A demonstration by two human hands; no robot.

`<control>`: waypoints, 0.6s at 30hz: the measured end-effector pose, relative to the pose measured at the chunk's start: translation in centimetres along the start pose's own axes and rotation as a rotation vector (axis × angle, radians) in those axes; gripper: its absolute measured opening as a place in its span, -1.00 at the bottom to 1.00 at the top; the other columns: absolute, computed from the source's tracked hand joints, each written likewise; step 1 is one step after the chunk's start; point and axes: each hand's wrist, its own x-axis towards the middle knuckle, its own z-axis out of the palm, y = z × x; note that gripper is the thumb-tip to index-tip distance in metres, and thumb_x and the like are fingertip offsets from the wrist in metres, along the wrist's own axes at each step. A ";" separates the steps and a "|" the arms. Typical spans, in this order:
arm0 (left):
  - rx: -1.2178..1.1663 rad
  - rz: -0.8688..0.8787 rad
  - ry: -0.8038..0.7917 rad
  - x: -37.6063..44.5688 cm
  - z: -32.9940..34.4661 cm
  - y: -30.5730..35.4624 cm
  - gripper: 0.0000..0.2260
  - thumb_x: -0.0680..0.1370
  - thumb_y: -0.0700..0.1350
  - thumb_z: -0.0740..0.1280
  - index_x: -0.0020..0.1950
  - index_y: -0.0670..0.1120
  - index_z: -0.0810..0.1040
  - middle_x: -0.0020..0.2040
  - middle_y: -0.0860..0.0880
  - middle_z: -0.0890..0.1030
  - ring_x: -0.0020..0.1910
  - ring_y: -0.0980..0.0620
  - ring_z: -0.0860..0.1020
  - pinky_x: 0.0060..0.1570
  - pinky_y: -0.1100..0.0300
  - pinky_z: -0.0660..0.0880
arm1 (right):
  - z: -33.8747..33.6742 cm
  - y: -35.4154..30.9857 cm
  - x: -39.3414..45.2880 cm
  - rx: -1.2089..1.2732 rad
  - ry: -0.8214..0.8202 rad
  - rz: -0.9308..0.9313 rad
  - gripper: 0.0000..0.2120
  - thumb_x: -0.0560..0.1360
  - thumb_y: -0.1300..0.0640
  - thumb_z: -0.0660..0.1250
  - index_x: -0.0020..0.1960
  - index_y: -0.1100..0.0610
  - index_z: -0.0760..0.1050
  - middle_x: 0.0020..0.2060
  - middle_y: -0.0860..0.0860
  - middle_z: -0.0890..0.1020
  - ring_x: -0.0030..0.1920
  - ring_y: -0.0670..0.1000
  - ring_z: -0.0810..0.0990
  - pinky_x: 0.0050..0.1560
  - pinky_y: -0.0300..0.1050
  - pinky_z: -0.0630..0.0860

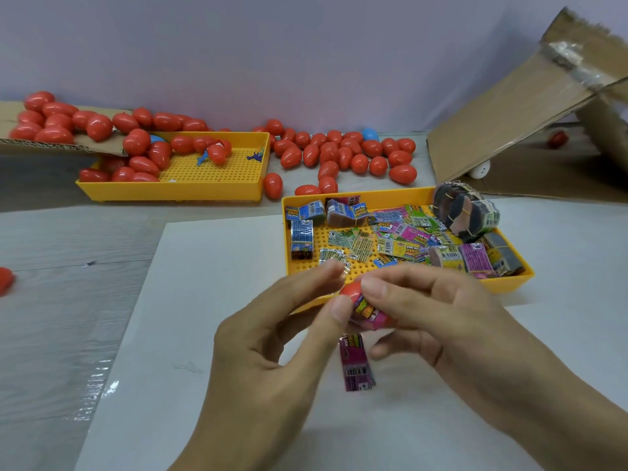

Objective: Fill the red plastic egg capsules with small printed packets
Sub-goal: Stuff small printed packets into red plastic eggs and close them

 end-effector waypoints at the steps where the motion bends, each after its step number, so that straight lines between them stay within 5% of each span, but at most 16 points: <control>1: -0.025 -0.023 0.032 0.2 -0.1 0.2 -0.79 0.47 0.17 0.40 0.08 0.21 0.67 -0.03 0.11 0.71 -0.09 0.08 0.70 -0.12 0.25 0.62 | -0.1 0.2 -0.2 -0.120 0.084 -0.124 -0.70 0.23 0.09 0.59 -0.07 0.13 0.68 -0.20 0.10 0.73 -0.20 0.00 0.71 -0.31 -0.20 0.61; 6: -0.217 -0.298 -0.104 0.7 -0.4 0.5 -0.68 0.39 0.21 0.38 -0.12 -0.02 0.71 -0.32 -0.17 0.62 -0.43 -0.11 0.62 -0.42 0.08 0.58 | 1.0 0.6 -1.4 -0.768 0.185 -0.612 -0.47 0.34 0.16 0.55 0.26 0.05 0.47 0.09 -0.10 0.68 0.15 -0.09 0.64 0.04 -0.21 0.59; 7: -0.257 -0.326 -0.118 0.8 -0.4 0.5 -0.71 0.36 0.16 0.42 -0.13 -0.04 0.70 -0.31 -0.17 0.64 -0.43 -0.12 0.63 -0.42 0.09 0.59 | 1.2 0.2 -0.4 -0.826 0.150 -0.580 -0.53 0.40 0.18 0.51 0.26 0.11 0.45 0.16 -0.04 0.65 0.19 -0.07 0.62 0.10 -0.19 0.56; 9: -0.294 -0.337 -0.104 0.9 -0.5 0.3 -0.74 0.32 0.06 0.48 -0.11 -0.07 0.70 -0.24 -0.19 0.67 -0.37 -0.12 0.66 -0.39 0.11 0.61 | 1.1 -0.3 -0.9 -0.780 -0.213 -0.407 -0.75 0.57 0.27 0.33 0.23 0.26 0.42 0.31 0.17 0.54 0.27 0.03 0.55 0.26 -0.05 0.47; 11: -0.294 -0.300 -0.099 0.9 -0.7 0.1 -0.73 0.31 0.01 0.50 -0.05 -0.06 0.70 -0.16 -0.19 0.69 -0.24 -0.10 0.69 -0.31 0.13 0.62 | 1.1 -0.7 -0.8 -0.618 -0.224 -0.285 -0.70 0.58 0.33 0.27 0.30 0.21 0.43 0.36 0.18 0.49 0.19 -0.01 0.56 0.28 -0.02 0.46; 14: -0.265 -0.187 -0.097 1.1 -1.1 0.3 -0.73 0.32 -0.04 0.51 0.01 0.00 0.69 -0.08 -0.12 0.72 -0.09 -0.07 0.71 -0.13 0.15 0.63 | 1.2 -1.0 -1.2 -0.423 0.074 -0.362 -0.55 0.32 0.24 0.54 0.16 0.05 0.54 0.07 0.00 0.68 0.04 -0.08 0.65 -0.01 -0.19 0.60; 18: -0.241 -0.092 -0.113 1.2 -1.4 0.2 -0.64 0.33 -0.24 0.56 0.09 0.02 0.66 0.00 -0.07 0.72 0.00 -0.02 0.69 -0.06 0.27 0.60 | 0.7 -0.5 -1.0 -0.399 0.093 -0.370 -0.77 0.36 -0.08 0.38 -0.12 0.03 0.71 -0.33 0.05 0.68 -0.36 -0.06 0.61 -0.33 -0.21 0.56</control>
